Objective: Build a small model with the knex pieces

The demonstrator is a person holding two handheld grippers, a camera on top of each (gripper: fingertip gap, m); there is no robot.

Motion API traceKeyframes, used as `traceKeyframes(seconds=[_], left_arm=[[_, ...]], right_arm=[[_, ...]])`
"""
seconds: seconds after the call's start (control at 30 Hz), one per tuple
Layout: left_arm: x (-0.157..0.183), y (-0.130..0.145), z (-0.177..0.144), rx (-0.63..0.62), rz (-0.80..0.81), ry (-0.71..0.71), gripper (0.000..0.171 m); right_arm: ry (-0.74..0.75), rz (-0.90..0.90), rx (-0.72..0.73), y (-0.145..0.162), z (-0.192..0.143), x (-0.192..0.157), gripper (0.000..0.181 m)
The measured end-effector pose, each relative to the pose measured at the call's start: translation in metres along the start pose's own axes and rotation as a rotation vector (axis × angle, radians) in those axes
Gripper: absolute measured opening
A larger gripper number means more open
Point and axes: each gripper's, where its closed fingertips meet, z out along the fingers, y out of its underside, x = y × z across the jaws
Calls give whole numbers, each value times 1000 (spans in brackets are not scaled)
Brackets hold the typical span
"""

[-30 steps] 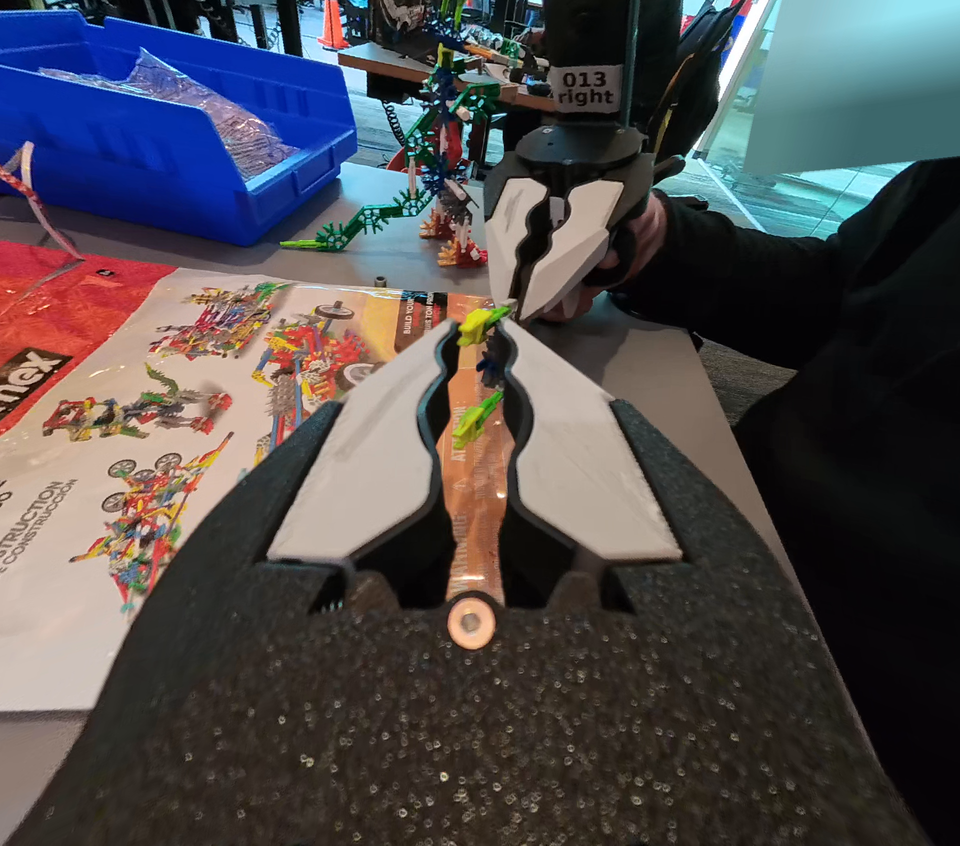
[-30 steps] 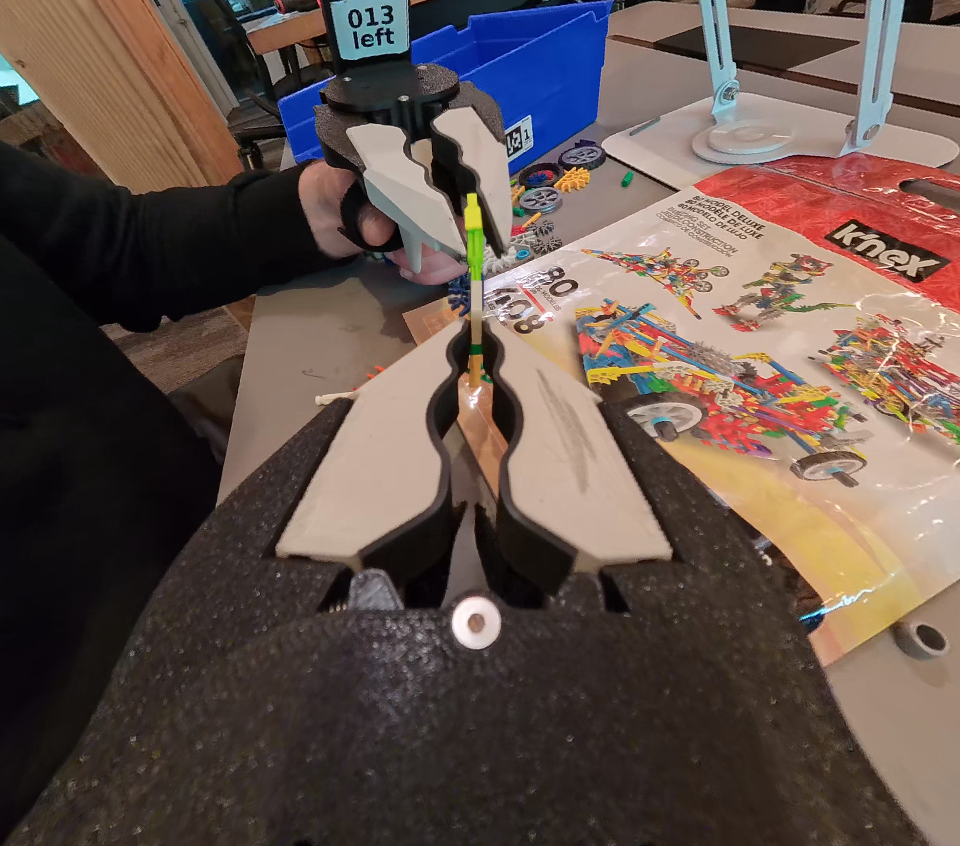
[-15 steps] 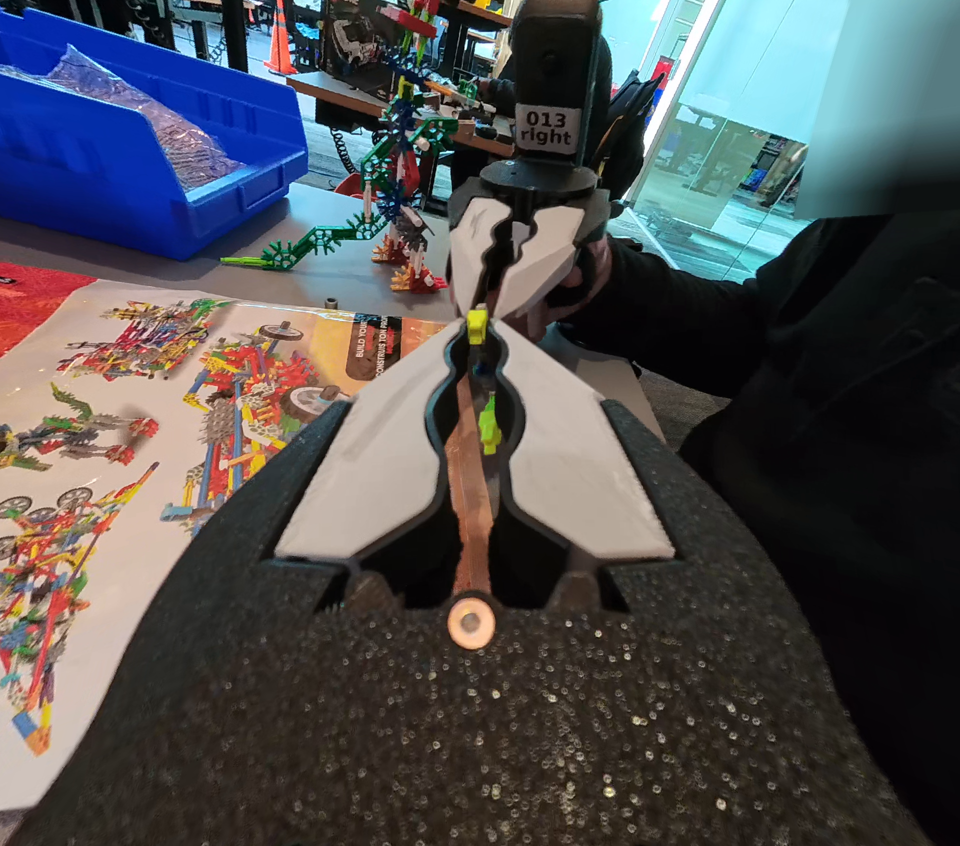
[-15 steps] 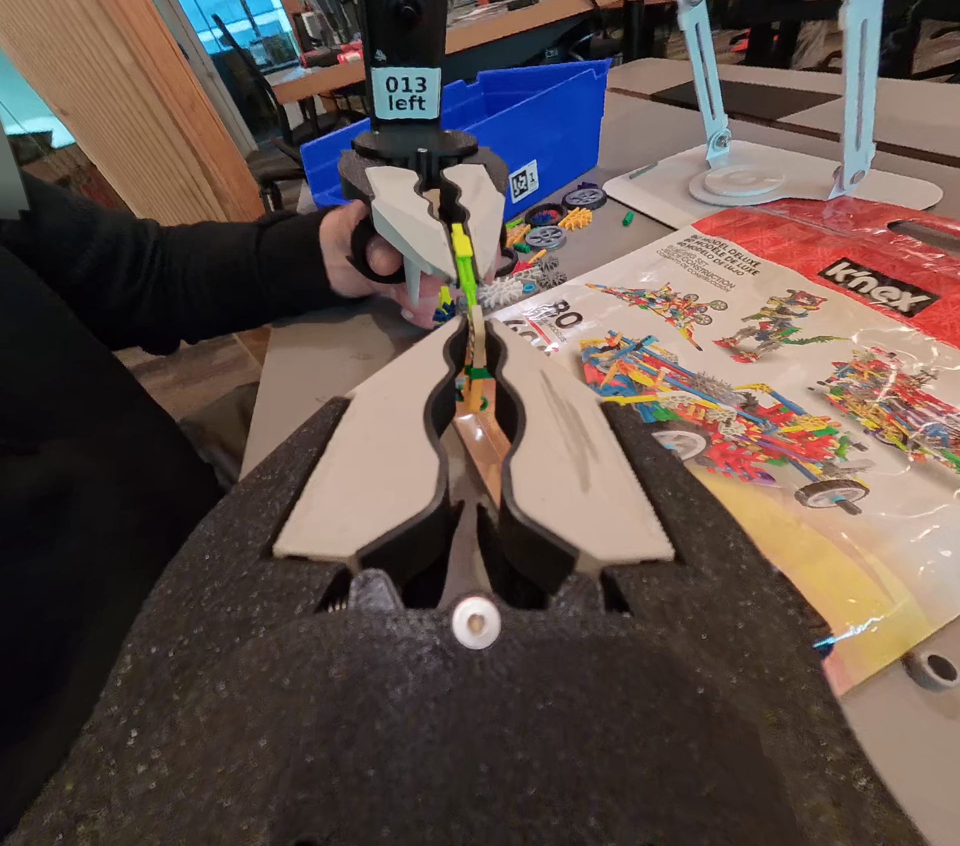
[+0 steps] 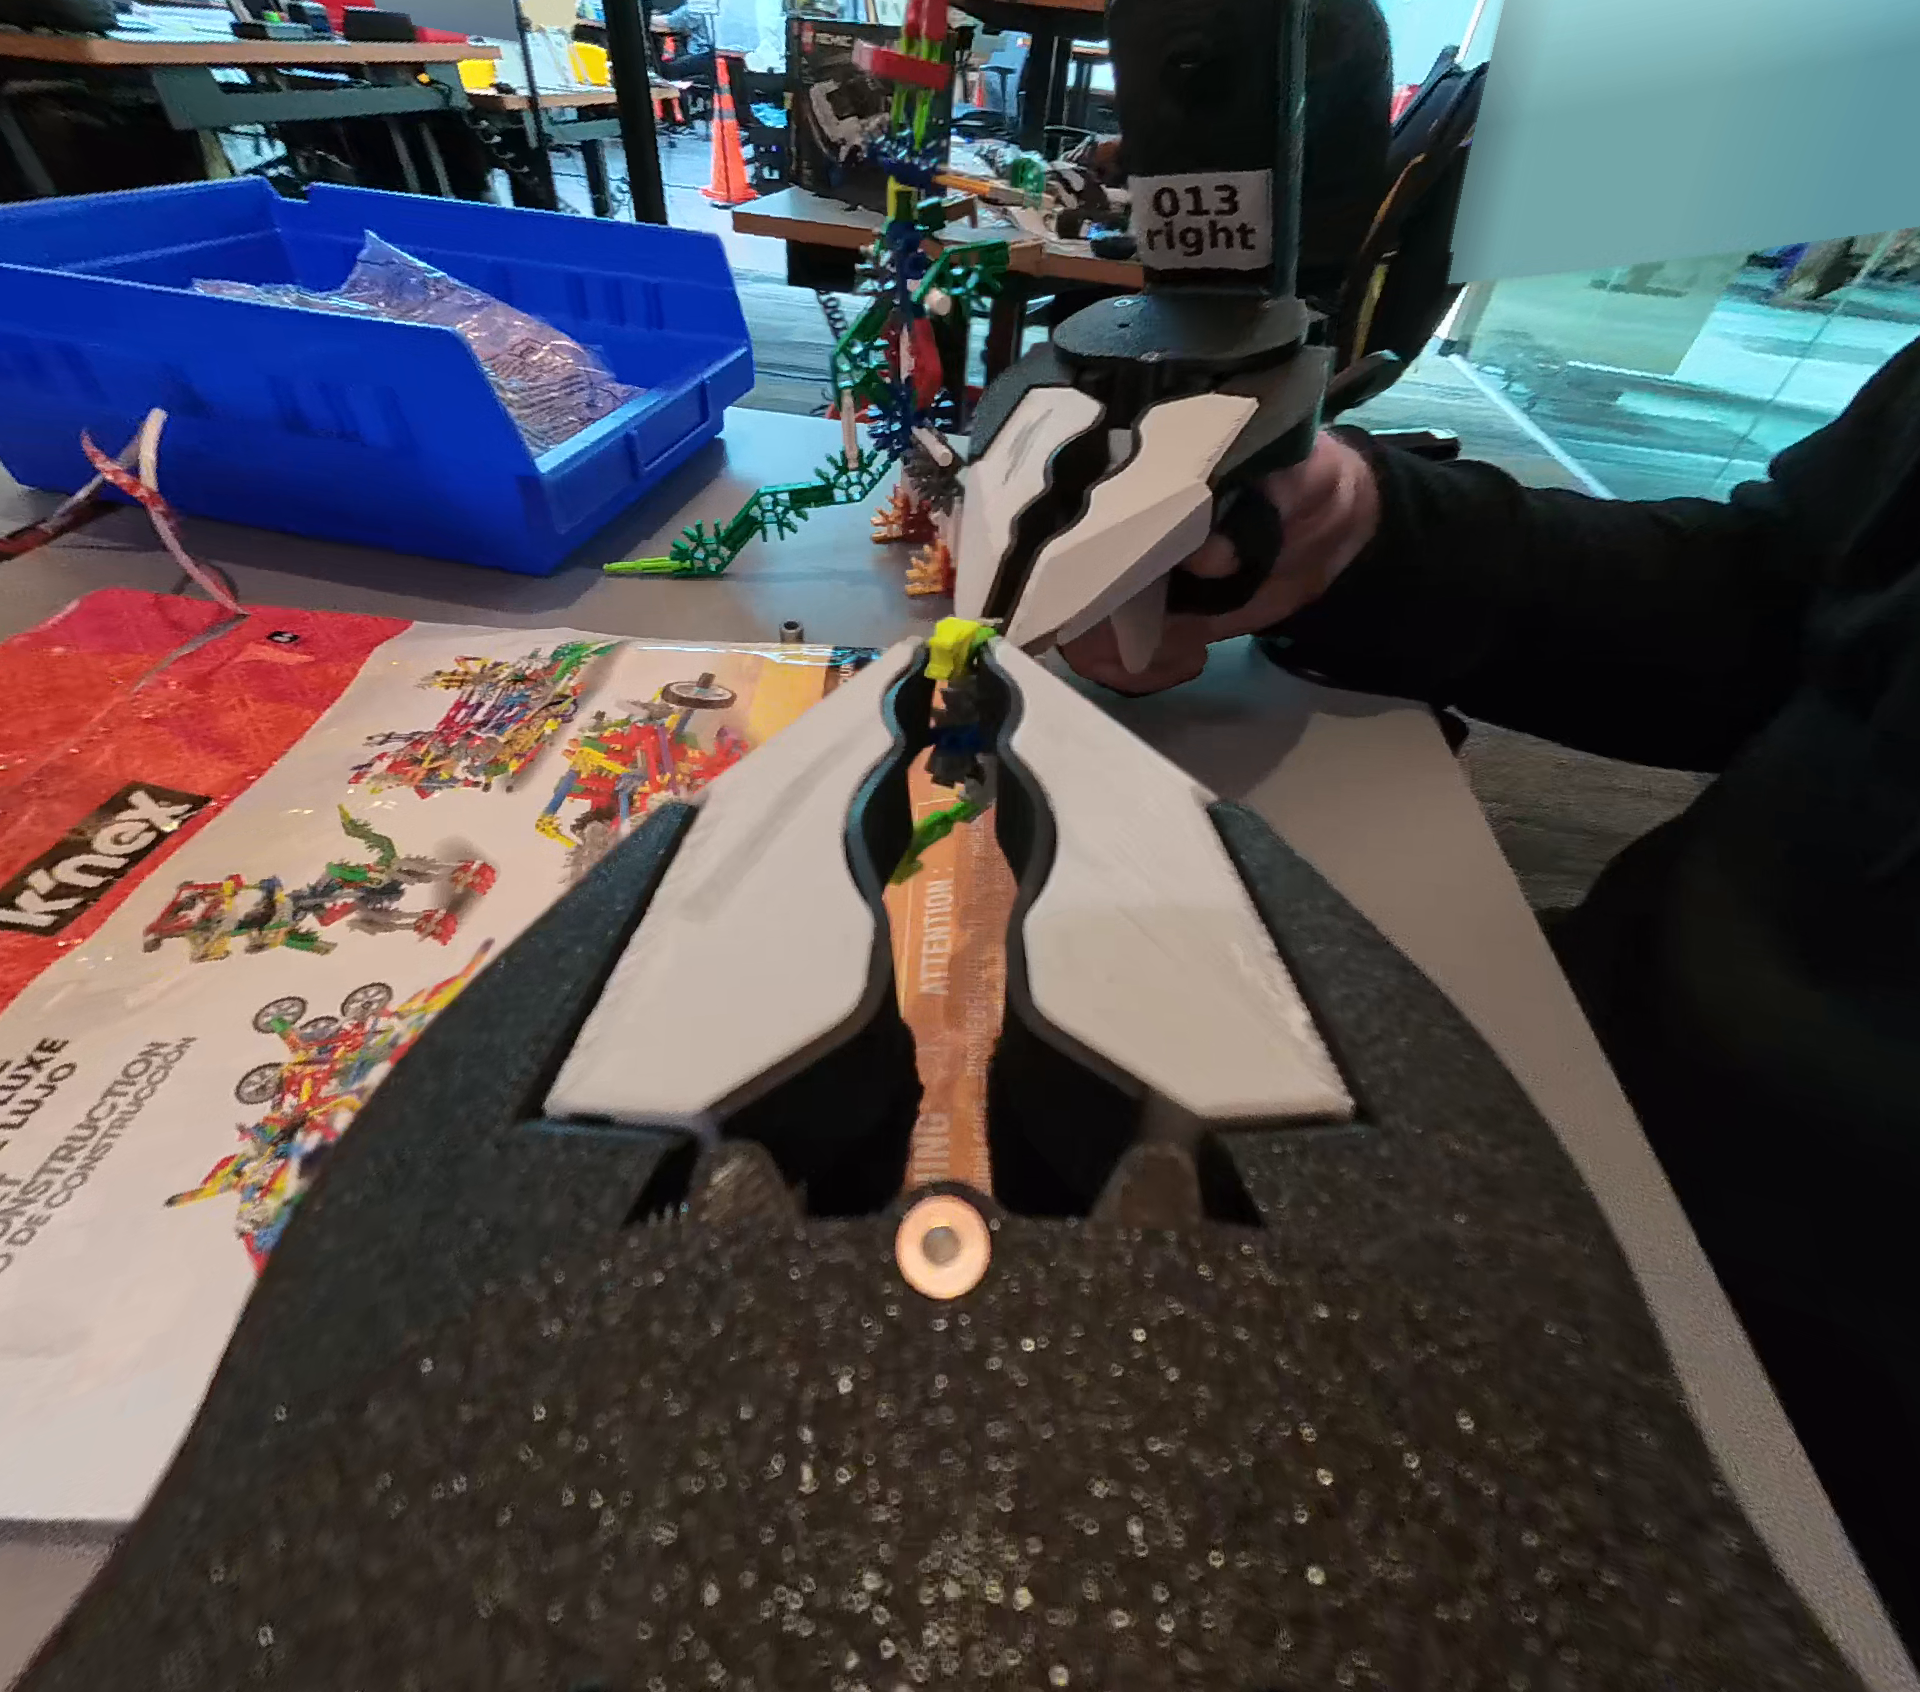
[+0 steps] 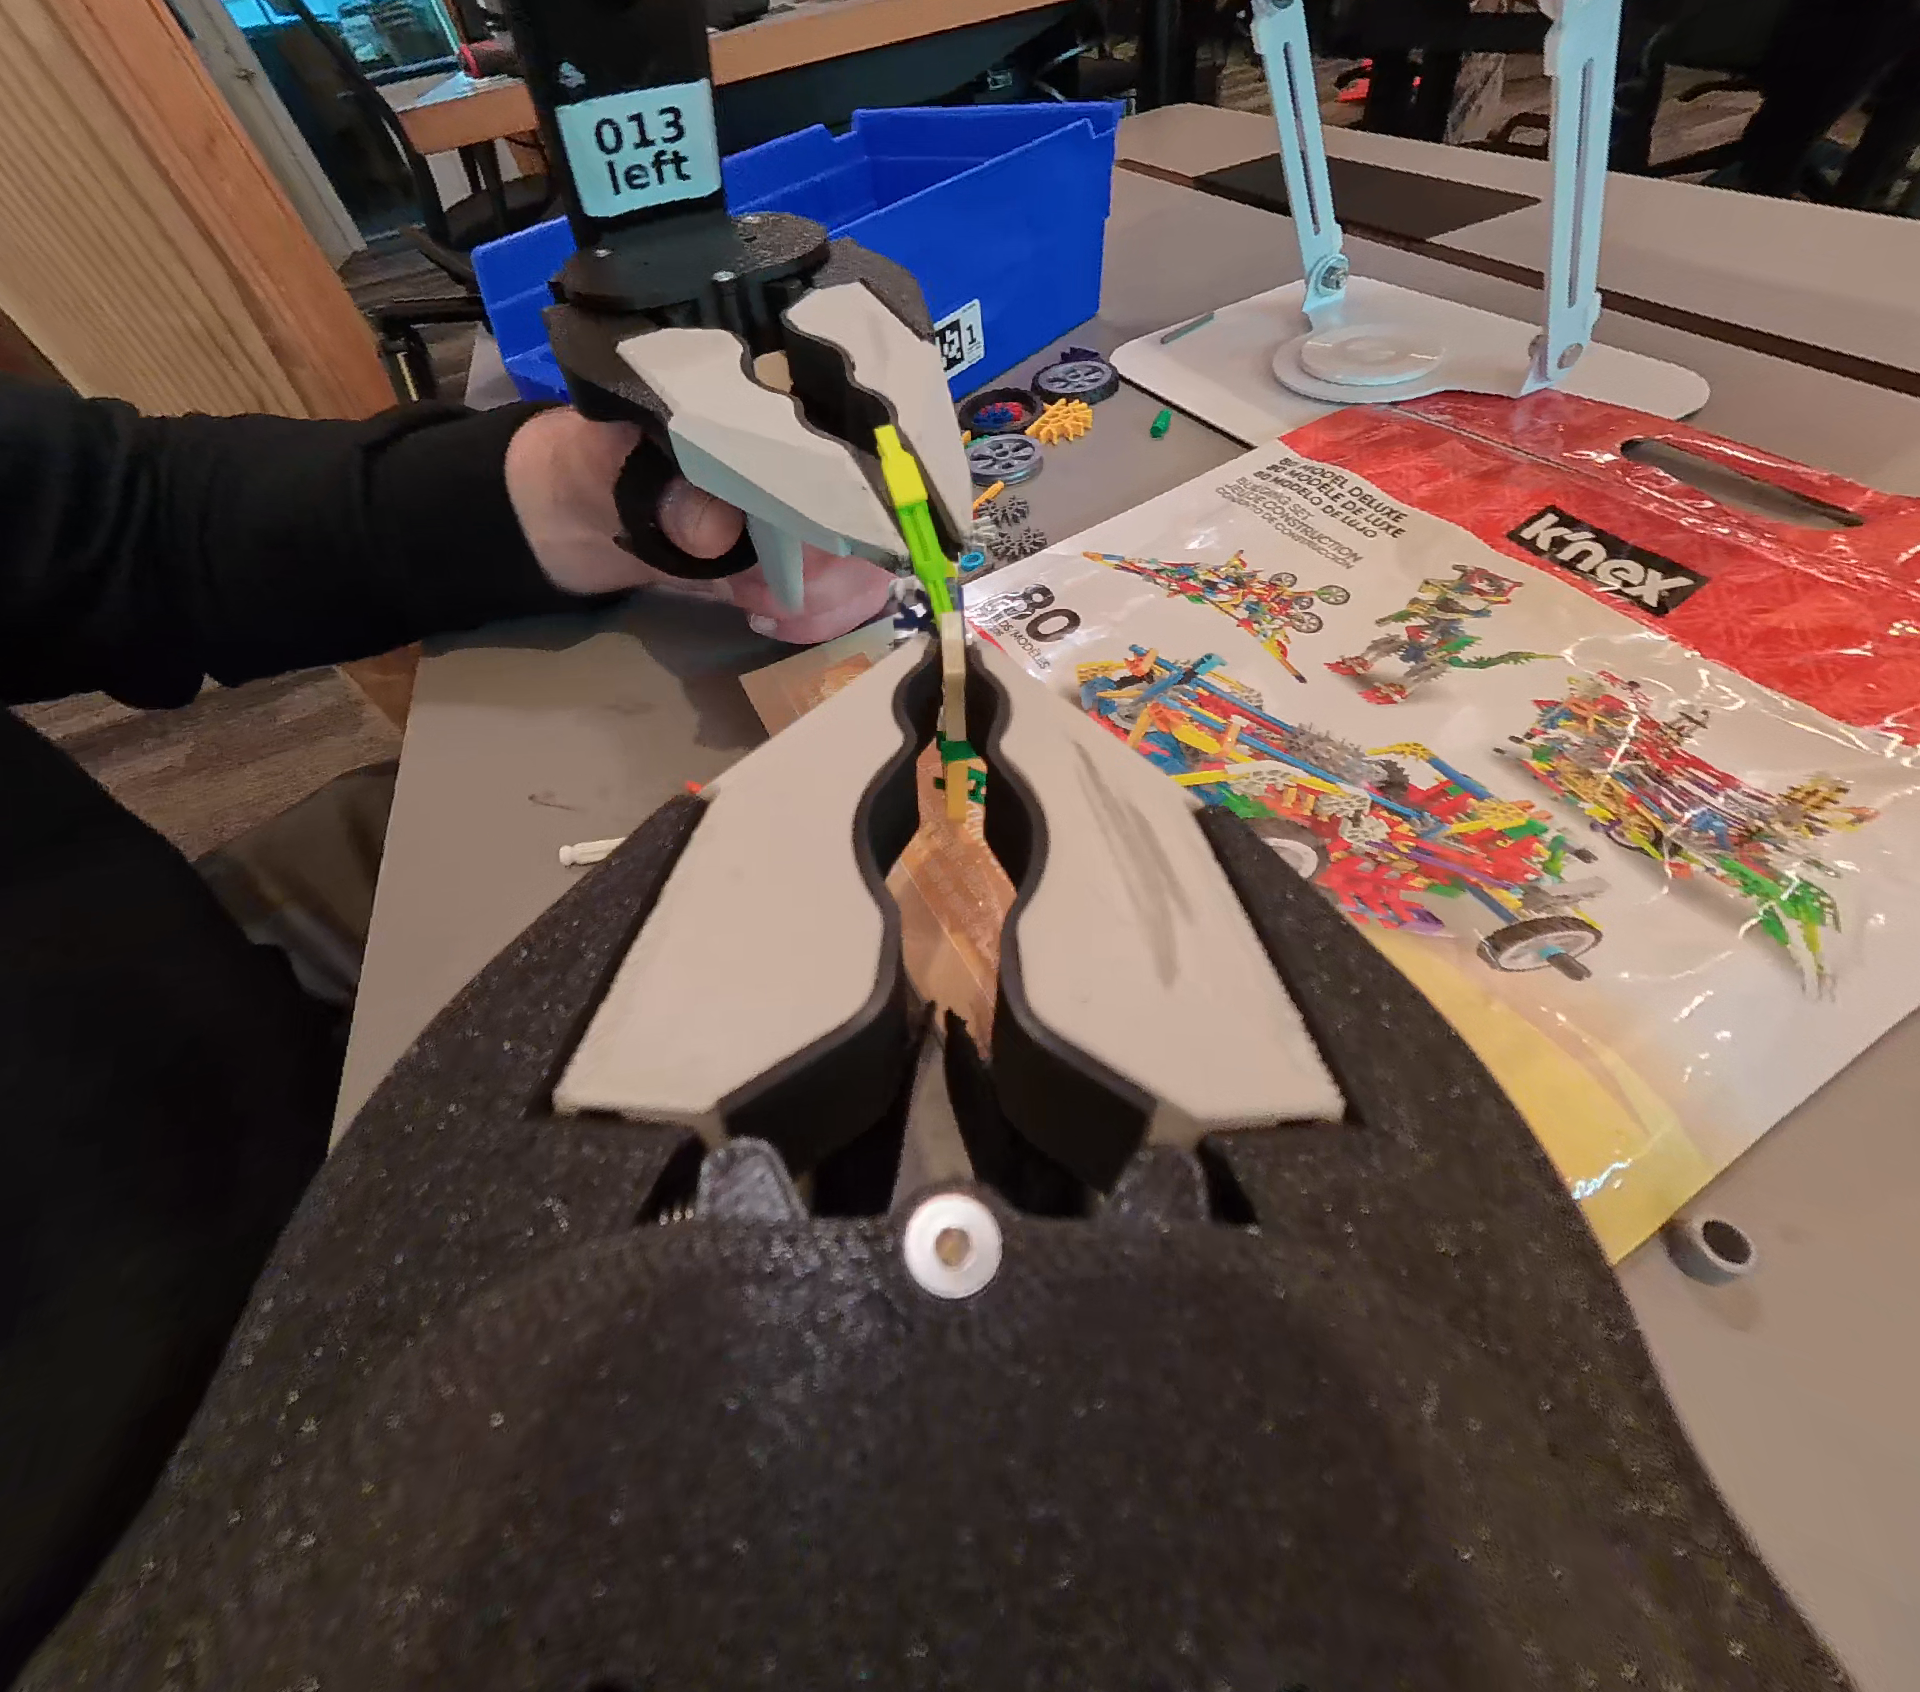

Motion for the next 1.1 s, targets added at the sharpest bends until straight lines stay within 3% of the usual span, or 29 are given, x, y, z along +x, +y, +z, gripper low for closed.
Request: traceKeyframes(seconds=[0.47,0.7,0.83,1.0,1.1], left_arm=[[-13,-3,14,-41,224,-257,1],[-18,-1,27,-185,592,-501,2],[-18,-1,28,-230,711,-558,2],[-21,-4,21,-164,447,-438,2],[-15,-5,11,-134,376,-336,2]], right_arm=[[183,17,2,0,-2,29,0],[250,64,6,2,-5,42,0],[249,61,7,1,-5,41,0],[282,-3,4,-2,-9,42,0],[295,-7,2,-2,-12,45,0]])
